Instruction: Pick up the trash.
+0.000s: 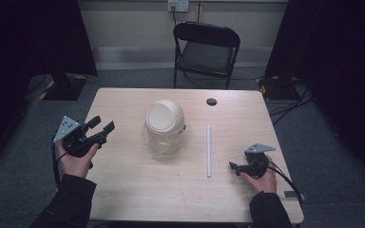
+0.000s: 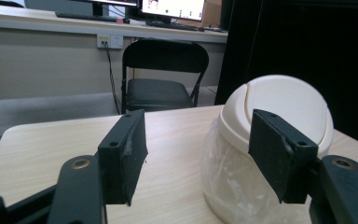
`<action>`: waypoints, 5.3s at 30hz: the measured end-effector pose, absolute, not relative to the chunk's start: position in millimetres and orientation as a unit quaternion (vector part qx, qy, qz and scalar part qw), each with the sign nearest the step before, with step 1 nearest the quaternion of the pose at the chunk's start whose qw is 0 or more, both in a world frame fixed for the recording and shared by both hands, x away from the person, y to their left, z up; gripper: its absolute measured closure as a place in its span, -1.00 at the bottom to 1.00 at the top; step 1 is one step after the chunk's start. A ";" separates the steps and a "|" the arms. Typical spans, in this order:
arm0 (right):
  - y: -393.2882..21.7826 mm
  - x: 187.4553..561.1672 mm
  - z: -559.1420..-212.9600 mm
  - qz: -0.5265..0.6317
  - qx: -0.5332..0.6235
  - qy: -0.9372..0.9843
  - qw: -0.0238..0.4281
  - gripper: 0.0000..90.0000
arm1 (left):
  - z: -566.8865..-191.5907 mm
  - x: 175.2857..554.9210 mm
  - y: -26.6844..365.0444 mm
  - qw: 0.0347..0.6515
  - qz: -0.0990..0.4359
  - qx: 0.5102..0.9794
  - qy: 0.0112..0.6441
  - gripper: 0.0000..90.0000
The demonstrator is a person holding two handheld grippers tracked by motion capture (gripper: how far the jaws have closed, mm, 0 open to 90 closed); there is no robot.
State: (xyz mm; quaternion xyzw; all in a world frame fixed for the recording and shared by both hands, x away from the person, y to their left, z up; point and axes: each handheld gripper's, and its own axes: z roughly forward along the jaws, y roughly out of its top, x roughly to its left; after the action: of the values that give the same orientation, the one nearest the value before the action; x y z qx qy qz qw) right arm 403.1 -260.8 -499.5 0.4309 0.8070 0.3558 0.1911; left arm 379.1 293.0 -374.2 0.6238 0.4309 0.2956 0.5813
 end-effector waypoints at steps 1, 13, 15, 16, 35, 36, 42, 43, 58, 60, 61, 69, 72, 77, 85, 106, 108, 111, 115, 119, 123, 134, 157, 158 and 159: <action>-260.8 403.1 -499.5 0.356 0.431 0.807 0.191 -0.63 | -372.9 380.5 291.6 0.583 0.297 0.623 0.429 -0.19; -260.6 402.7 -499.5 0.355 0.432 0.806 0.192 -0.63 | -361.2 398.1 266.7 0.598 0.292 0.627 0.406 -0.21; -260.7 402.7 -499.5 0.355 0.432 0.806 0.192 -0.63 | -359.4 401.5 261.9 0.599 0.290 0.630 0.401 -0.21; -260.7 402.7 -499.5 0.355 0.432 0.806 0.192 -0.63 | -358.5 403.4 259.4 0.599 0.289 0.631 0.400 -0.21; -260.6 402.6 -499.5 0.355 0.432 0.806 0.193 -0.63 | -379.3 443.2 209.9 0.572 0.262 0.669 0.396 -0.24; -260.6 402.6 -499.4 0.354 0.433 0.806 0.193 -0.63 | -382.0 445.3 207.0 0.568 0.260 0.672 0.398 -0.24; -260.5 402.6 -499.5 0.355 0.433 0.806 0.193 -0.63 | -394.0 452.2 196.9 0.553 0.251 0.685 0.403 -0.24; -260.5 402.6 -499.5 0.355 0.433 0.806 0.193 -0.63 | -394.0 452.2 196.9 0.553 0.251 0.685 0.403 -0.24; -260.5 402.6 -499.5 0.355 0.433 0.806 0.193 -0.63 | -411.9 468.1 187.0 0.523 0.245 0.698 0.423 -0.24; -260.5 402.5 -499.5 0.355 0.433 0.806 0.193 -0.63 | -412.3 469.0 186.7 0.525 0.244 0.694 0.428 -0.24; -260.5 402.5 -499.5 0.355 0.433 0.806 0.194 -0.63 | -412.2 469.0 187.1 0.525 0.245 0.695 0.426 -0.24; -260.1 399.7 -499.3 0.354 0.441 0.801 0.196 -0.60 | -397.8 453.1 197.2 0.533 0.259 0.694 0.408 -0.21; -261.9 396.8 -498.7 0.358 0.447 0.795 0.201 -0.41 | -392.5 439.8 207.1 0.546 0.267 0.685 0.401 -0.20; -261.2 393.1 -496.5 0.366 0.453 0.784 0.216 -0.31 | -395.7 412.7 227.7 0.545 0.273 0.687 0.396 -0.21; -250.9 393.3 -477.2 0.384 0.448 0.772 0.235 -0.24 | -426.8 365.1 257.4 0.507 0.264 0.713 0.405 -0.22; -186.0 435.2 -445.5 0.402 0.457 0.764 0.213 -0.11 | -497.4 334.9 271.7 0.412 0.212 0.765 0.447 -0.23; -178.3 439.3 -450.0 0.397 0.460 0.766 0.209 -0.10 | -497.4 334.8 271.6 0.409 0.213 0.765 0.449 -0.24; -169.0 444.6 -458.0 0.388 0.465 0.769 0.204 -0.07 | -497.3 334.3 272.1 0.410 0.213 0.764 0.451 -0.21; -159.3 449.1 -469.2 0.367 0.476 0.773 0.203 -0.02 | -497.4 334.5 272.3 0.407 0.214 0.763 0.454 -0.18; -156.7 451.5 -476.0 0.355 0.479 0.778 0.198 0.04 | -497.6 334.4 271.6 0.409 0.214 0.761 0.456 -0.16; -154.7 451.0 -483.0 0.327 0.479 0.790 0.198 0.17 | -497.4 334.8 271.5 0.411 0.215 0.761 0.454 -0.15; -153.8 448.0 -485.4 0.305 0.489 0.794 0.195 0.57 | -496.9 334.6 271.0 0.414 0.214 0.761 0.451 -0.14; -181.6 433.0 -453.0 0.382 0.479 0.759 0.222 0.79 | -493.0 333.3 270.3 0.428 0.218 0.756 0.445 -0.11; -183.9 431.1 -450.3 0.389 0.479 0.755 0.224 0.79 | -492.9 333.3 270.0 0.431 0.218 0.754 0.445 -0.11; -187.2 428.4 -446.8 0.400 0.476 0.750 0.226 0.79 | -492.6 333.4 270.1 0.432 0.218 0.754 0.443 -0.11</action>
State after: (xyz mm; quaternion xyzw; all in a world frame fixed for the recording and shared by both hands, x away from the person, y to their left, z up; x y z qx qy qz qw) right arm 428.4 -187.2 -446.8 0.4759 0.7498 0.4004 0.2258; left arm 333.4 270.1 -492.6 0.7544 0.4434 0.2178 0.4323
